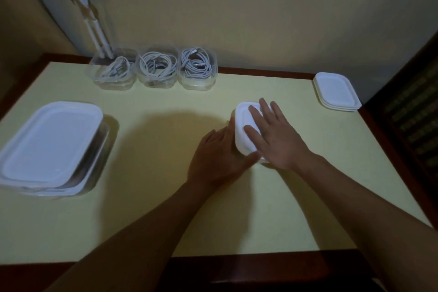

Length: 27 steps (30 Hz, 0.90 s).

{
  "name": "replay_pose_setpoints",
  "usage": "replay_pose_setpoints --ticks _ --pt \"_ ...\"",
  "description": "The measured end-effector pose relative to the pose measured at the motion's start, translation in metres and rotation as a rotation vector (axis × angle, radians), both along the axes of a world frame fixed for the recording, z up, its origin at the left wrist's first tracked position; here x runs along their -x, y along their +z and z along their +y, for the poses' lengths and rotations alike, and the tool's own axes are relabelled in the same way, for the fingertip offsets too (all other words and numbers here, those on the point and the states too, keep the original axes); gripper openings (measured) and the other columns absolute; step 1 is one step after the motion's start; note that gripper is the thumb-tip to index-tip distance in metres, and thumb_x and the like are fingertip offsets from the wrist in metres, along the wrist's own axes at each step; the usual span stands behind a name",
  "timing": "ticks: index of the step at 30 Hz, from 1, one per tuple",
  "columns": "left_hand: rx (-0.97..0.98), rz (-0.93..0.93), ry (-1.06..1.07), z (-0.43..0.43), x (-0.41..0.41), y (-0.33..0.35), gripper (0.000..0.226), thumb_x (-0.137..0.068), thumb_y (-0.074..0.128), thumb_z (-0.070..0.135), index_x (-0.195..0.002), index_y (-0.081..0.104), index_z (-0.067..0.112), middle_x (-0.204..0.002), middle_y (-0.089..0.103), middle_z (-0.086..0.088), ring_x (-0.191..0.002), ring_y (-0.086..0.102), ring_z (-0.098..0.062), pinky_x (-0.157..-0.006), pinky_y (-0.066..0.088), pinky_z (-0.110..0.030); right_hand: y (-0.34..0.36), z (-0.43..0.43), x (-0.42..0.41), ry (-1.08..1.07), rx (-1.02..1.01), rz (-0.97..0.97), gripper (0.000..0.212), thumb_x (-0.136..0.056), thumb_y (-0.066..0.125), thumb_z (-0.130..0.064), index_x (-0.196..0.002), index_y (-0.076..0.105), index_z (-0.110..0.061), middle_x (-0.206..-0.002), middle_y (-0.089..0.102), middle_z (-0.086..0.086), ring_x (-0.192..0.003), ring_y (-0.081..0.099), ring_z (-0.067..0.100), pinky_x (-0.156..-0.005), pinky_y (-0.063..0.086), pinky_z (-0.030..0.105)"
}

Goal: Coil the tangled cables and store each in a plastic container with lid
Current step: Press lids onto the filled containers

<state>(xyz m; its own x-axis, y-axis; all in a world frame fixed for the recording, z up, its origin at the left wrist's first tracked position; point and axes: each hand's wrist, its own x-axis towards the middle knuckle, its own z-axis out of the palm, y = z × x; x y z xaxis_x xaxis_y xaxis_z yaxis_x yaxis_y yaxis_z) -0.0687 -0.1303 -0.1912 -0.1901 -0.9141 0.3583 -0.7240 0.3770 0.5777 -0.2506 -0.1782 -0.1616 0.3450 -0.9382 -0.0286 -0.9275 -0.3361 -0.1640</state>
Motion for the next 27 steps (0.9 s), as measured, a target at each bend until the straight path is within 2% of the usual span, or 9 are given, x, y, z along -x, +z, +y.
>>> replay_pose_setpoints --ticks 4,9,12,14,18,20,22,24,27 --pt "-0.061 0.104 0.068 0.004 -0.006 0.001 0.065 -0.100 0.026 0.054 -0.154 0.036 0.019 -0.118 0.070 -0.004 -0.102 0.061 -0.023 -0.094 0.045 -0.041 -0.002 0.001 -0.001 0.039 -0.001 0.012 0.083 -0.096 -0.002 -0.070 -0.163 0.009 -0.021 -0.171 -0.004 0.003 -0.156 -0.011 0.023 -0.127 0.009 0.048" --pt "-0.067 0.149 0.108 0.007 -0.008 -0.003 0.061 -0.099 0.025 0.046 -0.148 0.048 0.019 -0.093 0.071 -0.010 -0.081 0.061 -0.026 -0.074 0.049 -0.038 -0.007 0.011 -0.004 0.068 0.010 0.003 0.081 -0.100 0.001 -0.067 -0.163 0.010 -0.018 -0.171 -0.001 0.003 -0.156 -0.011 0.021 -0.128 0.006 0.044" --pt "-0.055 0.145 0.163 0.014 -0.003 -0.003 0.063 -0.098 0.022 0.043 -0.141 0.055 0.011 -0.089 0.069 -0.013 -0.079 0.062 -0.029 -0.072 0.050 -0.039 -0.007 0.017 -0.007 0.088 0.028 0.016 0.081 -0.100 0.002 -0.065 -0.162 0.013 -0.013 -0.170 0.003 0.008 -0.157 -0.010 0.022 -0.128 0.004 0.044" --pt "-0.076 0.192 0.201 0.024 0.001 -0.001 0.065 -0.097 0.020 0.043 -0.143 0.052 0.011 -0.095 0.070 -0.013 -0.082 0.064 -0.030 -0.075 0.053 -0.041 -0.007 0.023 -0.009 0.075 0.023 0.010 0.081 -0.100 0.003 -0.066 -0.162 0.013 -0.016 -0.171 0.001 0.007 -0.157 -0.010 0.022 -0.127 0.008 0.042" --pt "-0.074 0.210 0.234 0.047 0.001 0.003 0.061 -0.098 0.026 0.036 -0.156 0.035 0.016 -0.114 0.071 -0.011 -0.089 0.066 -0.028 -0.078 0.054 -0.038 0.001 0.043 -0.020 0.080 0.073 0.005 0.073 -0.103 0.012 -0.055 -0.160 0.022 -0.010 -0.169 0.005 0.014 -0.156 -0.007 0.027 -0.126 0.001 0.034" --pt "-0.072 0.181 0.234 0.052 -0.002 0.001 0.059 -0.099 0.029 0.033 -0.155 0.037 0.016 -0.110 0.071 -0.010 -0.087 0.066 -0.027 -0.076 0.053 -0.036 0.005 0.053 -0.026 0.077 0.079 0.025 0.069 -0.105 0.016 -0.051 -0.158 0.029 -0.007 -0.167 0.013 0.017 -0.156 0.000 0.033 -0.127 0.009 0.044" --pt "-0.089 0.159 0.227 0.054 -0.007 0.002 0.058 -0.099 0.029 0.034 -0.153 0.041 0.018 -0.105 0.071 -0.010 -0.085 0.065 -0.026 -0.075 0.051 -0.035 0.003 0.058 -0.029 0.101 0.039 0.087 0.070 -0.108 0.009 -0.049 -0.155 0.032 -0.003 -0.165 0.020 0.023 -0.155 0.006 0.041 -0.123 0.020 0.056" --pt "-0.121 0.126 0.202 0.056 -0.017 0.005 0.057 -0.098 0.028 0.035 -0.152 0.043 0.021 -0.111 0.071 -0.008 -0.090 0.064 -0.024 -0.077 0.049 -0.035 -0.005 0.060 -0.033 0.045 -0.011 0.104 0.080 -0.104 -0.005 -0.056 -0.159 0.021 -0.004 -0.166 0.015 0.022 -0.156 -0.003 0.038 -0.123 0.022 0.053" --pt "-0.075 0.026 0.128 0.057 -0.042 0.018 0.053 -0.102 0.032 0.036 -0.151 0.045 0.019 -0.144 0.057 -0.006 -0.115 0.061 -0.027 -0.096 0.049 -0.036 -0.005 0.071 -0.047 -0.051 0.043 0.049 0.081 -0.098 -0.010 -0.062 -0.162 0.006 -0.016 -0.170 0.000 0.011 -0.156 -0.011 0.029 -0.122 0.028 0.048"
